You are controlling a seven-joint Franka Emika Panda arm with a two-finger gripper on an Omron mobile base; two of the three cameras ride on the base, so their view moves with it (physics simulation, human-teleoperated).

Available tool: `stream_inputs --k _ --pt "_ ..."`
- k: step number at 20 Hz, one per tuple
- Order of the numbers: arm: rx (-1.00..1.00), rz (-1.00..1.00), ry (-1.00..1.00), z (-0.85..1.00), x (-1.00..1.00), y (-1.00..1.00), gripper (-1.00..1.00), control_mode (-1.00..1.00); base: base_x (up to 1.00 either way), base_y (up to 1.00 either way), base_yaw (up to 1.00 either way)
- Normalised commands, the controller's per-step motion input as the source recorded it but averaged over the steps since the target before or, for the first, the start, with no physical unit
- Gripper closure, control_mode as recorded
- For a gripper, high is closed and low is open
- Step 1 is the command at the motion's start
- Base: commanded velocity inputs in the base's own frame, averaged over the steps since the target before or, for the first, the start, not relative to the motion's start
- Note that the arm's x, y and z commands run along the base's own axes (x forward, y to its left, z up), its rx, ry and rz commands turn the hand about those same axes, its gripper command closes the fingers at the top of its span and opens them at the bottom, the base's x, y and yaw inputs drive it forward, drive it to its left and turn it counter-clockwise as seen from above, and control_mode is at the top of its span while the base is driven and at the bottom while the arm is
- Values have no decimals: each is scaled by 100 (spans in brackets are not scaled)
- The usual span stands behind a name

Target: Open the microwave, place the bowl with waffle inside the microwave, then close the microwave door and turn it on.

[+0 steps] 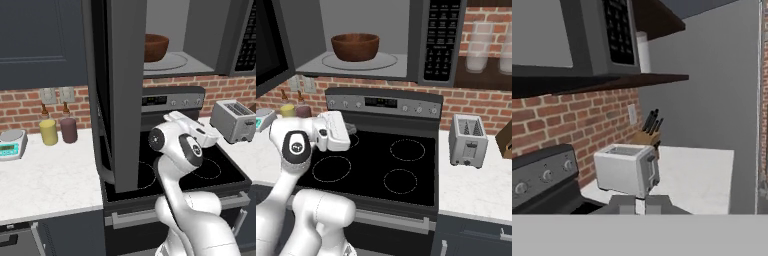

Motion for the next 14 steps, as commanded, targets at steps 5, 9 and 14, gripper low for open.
stream_inputs --k 5,9,14 --pt "0 0 -17 0 0 53 100 -100 0 0 0" --pt "0 0 -6 0 -8 77 100 -100 0 0 0" --pt "0 0 -1 0 -6 78 100 -100 0 0 0"
